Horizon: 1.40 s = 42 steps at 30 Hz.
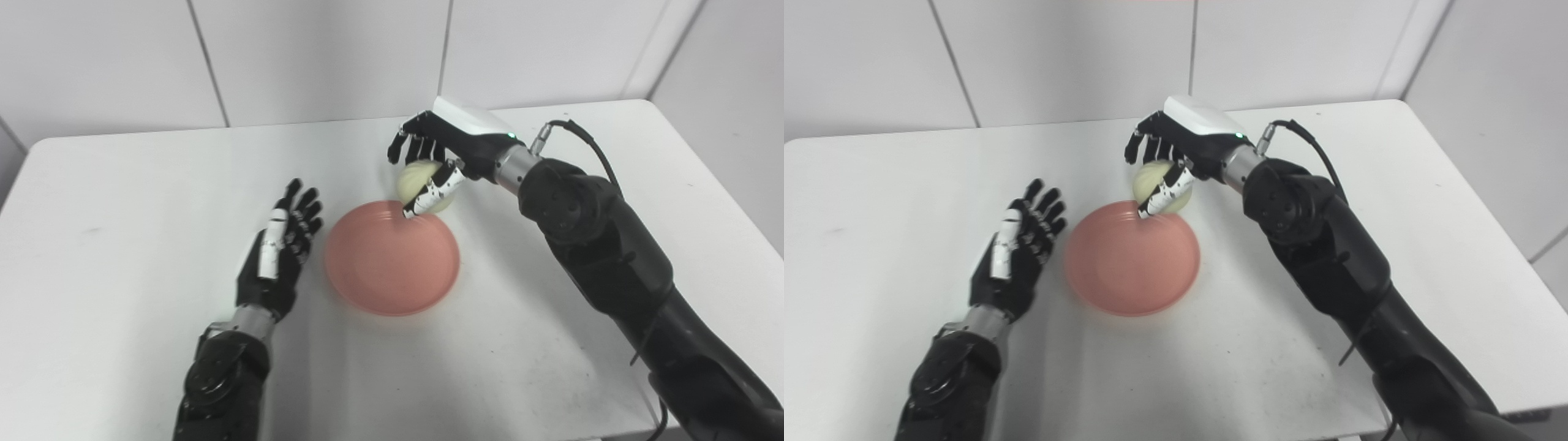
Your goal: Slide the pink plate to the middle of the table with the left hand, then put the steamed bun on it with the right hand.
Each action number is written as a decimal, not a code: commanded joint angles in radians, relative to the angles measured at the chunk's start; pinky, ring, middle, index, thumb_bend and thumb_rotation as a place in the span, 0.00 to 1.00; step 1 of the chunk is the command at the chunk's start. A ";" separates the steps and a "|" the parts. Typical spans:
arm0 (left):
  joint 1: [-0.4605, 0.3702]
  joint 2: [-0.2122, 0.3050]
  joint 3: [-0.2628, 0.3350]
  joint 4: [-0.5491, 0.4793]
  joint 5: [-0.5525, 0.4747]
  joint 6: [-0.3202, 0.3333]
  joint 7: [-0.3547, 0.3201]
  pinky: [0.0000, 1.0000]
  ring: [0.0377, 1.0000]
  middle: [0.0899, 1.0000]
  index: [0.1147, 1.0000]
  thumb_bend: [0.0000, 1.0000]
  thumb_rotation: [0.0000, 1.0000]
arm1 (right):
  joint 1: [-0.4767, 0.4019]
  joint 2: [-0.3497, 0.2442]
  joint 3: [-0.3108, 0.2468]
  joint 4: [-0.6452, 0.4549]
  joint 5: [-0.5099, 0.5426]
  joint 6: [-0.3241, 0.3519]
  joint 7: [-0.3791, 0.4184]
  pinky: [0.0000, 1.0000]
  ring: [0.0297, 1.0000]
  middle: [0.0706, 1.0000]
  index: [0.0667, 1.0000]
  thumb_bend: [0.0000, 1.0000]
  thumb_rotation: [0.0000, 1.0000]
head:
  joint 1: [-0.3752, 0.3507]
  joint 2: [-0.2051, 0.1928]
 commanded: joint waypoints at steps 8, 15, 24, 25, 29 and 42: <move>0.026 -0.010 -0.010 0.086 0.053 0.035 0.031 0.99 0.99 0.98 0.99 0.39 1.00 | -0.031 0.035 0.033 0.037 -0.004 -0.064 0.013 0.39 0.44 0.41 0.49 0.52 0.00 | 0.038 0.014; 0.025 -0.018 -0.007 0.084 0.064 0.034 0.034 0.98 0.98 0.98 0.99 0.37 1.00 | -0.012 0.050 0.071 0.081 -0.029 -0.092 0.011 0.39 0.43 0.40 0.50 0.52 0.00 | 0.040 0.024; 0.026 -0.016 -0.013 0.072 0.068 0.045 0.033 0.97 0.98 0.98 0.99 0.38 1.00 | 0.010 0.064 0.107 0.165 -0.076 -0.127 -0.006 0.34 0.40 0.39 0.50 0.52 0.00 | 0.040 0.036; 0.025 -0.016 -0.012 0.073 0.068 0.044 0.034 0.97 0.98 0.98 0.99 0.38 1.00 | 0.011 0.065 0.108 0.171 -0.079 -0.128 -0.005 0.34 0.40 0.39 0.50 0.51 0.00 | 0.040 0.037; 0.024 -0.017 -0.013 0.070 0.072 0.047 0.039 0.97 0.98 0.98 0.99 0.37 1.00 | 0.023 0.072 0.119 0.203 -0.095 -0.158 -0.030 0.34 0.40 0.38 0.50 0.51 0.00 | 0.042 0.040; 0.022 -0.015 -0.015 0.070 0.078 0.043 0.040 0.97 0.97 0.97 0.98 0.36 1.00 | 0.032 0.072 0.131 0.194 -0.156 -0.184 -0.038 0.35 0.42 0.39 0.50 0.52 0.00 | 0.048 0.048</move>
